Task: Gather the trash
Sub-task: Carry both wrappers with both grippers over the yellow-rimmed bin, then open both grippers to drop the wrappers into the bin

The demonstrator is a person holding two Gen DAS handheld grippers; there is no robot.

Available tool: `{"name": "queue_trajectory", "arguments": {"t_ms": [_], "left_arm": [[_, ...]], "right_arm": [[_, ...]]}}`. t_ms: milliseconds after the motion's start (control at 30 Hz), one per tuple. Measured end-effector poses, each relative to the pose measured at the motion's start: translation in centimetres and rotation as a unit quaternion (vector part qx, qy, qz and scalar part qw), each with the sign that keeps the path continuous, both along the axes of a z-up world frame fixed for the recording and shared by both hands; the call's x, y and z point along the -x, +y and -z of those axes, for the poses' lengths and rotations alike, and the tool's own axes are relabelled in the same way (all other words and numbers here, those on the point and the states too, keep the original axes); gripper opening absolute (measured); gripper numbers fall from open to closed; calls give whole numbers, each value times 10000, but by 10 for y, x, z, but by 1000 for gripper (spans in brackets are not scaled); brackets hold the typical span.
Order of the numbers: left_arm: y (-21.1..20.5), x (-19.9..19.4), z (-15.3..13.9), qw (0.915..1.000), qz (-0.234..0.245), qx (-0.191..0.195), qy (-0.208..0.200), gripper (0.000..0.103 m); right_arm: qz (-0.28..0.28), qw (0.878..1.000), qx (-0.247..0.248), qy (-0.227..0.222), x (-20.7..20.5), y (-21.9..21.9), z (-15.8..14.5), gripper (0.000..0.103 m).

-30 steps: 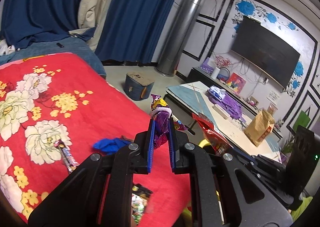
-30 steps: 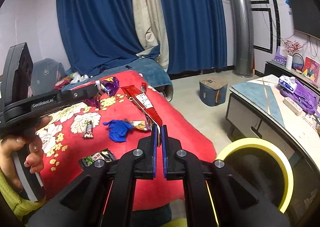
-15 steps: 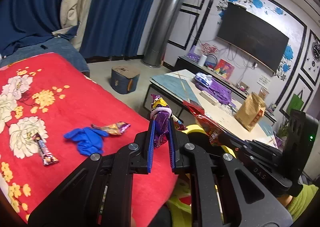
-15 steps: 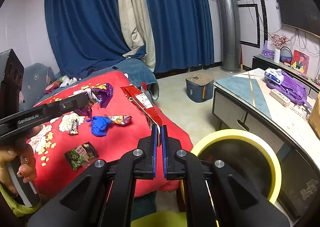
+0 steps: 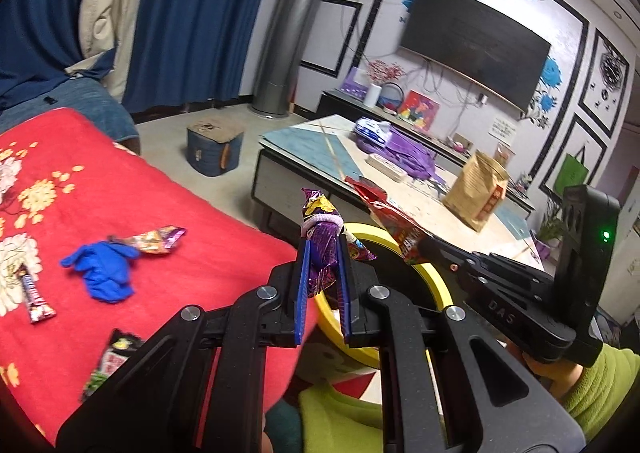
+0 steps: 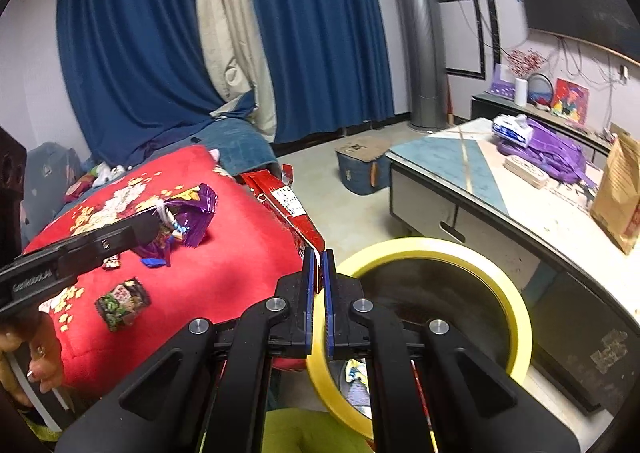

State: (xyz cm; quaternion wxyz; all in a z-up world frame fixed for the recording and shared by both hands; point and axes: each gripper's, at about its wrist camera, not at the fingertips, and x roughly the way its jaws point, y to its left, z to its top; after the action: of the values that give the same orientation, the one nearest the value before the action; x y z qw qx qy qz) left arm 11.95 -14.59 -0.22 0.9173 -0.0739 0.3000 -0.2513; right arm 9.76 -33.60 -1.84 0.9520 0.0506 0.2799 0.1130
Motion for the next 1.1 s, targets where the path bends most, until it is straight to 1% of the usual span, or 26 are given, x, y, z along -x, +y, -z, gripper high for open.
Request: {"name": "queue_trajectory", "arguments": {"t_ms": [333,633,967,1100], "left_arm": [[-41,-7,14,9989,435,-108,115,8],[-78,-16,41,9954,794,-390,371,8],[-110,-21,64,9891,1185,-674,550,8],[-117,-26,75,9870,1243,-754,680,8]], "right_arm": [[591,9981,-32,183,-5,-46,17,5],[1006,9935,-75,529,-12,-77,45,5],[1191,9892,-190,832,-21,-95,64,5],[1226,9875,-221,968,-23,-99,70,5]]}}
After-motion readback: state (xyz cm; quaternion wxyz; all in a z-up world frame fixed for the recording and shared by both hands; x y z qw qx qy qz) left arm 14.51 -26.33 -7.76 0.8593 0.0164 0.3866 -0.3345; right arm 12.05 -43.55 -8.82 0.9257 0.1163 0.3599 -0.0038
